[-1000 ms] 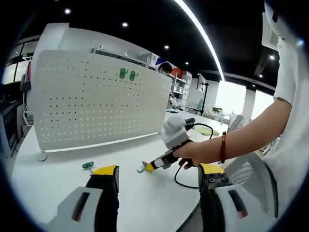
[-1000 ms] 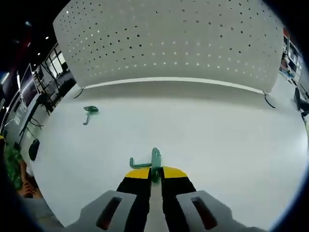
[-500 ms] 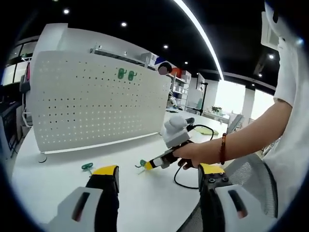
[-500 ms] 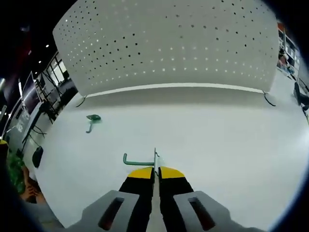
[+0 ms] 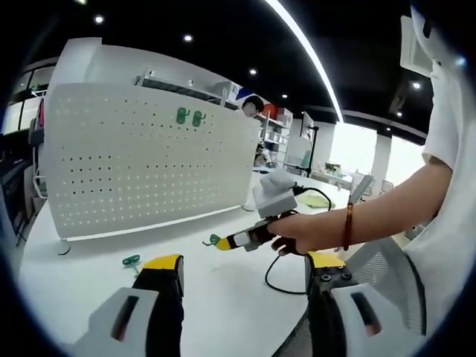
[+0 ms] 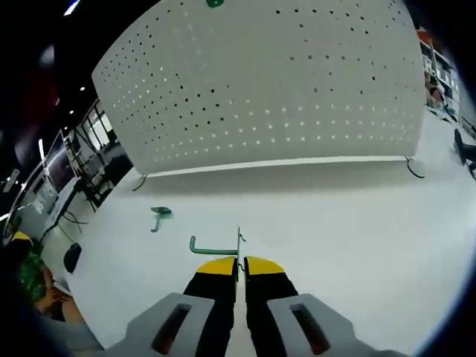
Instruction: Insert the hook assembly into the mounting plate slot until the hook locks in place.
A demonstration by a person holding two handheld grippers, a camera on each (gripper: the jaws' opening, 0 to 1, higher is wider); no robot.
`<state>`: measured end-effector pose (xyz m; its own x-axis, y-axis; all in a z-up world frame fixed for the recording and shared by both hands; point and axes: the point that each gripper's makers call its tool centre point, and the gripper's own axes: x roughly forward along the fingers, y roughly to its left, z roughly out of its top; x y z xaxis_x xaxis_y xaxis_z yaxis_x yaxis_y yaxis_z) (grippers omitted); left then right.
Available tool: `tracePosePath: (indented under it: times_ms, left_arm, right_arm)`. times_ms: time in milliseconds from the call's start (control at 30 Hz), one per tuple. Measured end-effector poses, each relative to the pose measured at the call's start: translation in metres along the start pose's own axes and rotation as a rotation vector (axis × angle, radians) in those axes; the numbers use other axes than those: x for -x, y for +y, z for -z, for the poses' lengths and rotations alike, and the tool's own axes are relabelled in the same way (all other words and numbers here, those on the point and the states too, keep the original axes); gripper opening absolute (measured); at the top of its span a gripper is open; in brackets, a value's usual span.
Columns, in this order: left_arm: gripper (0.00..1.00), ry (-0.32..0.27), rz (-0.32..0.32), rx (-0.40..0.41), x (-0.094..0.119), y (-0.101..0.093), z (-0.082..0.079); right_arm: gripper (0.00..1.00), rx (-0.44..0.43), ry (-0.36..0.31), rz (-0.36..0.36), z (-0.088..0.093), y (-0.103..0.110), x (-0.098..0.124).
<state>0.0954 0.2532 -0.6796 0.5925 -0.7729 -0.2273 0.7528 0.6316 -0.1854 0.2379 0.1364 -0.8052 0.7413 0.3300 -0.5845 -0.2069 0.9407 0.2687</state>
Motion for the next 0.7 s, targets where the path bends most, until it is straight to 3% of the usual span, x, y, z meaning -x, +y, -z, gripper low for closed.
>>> tracePosePath:
  times_ms: [700]
  left_arm:
    - [0.67,-0.024,-0.004,-0.004,-0.008,-0.011,-0.015]
  right_arm:
    - [0.02,0.030,-0.158,-0.113,-0.028,0.030,0.035]
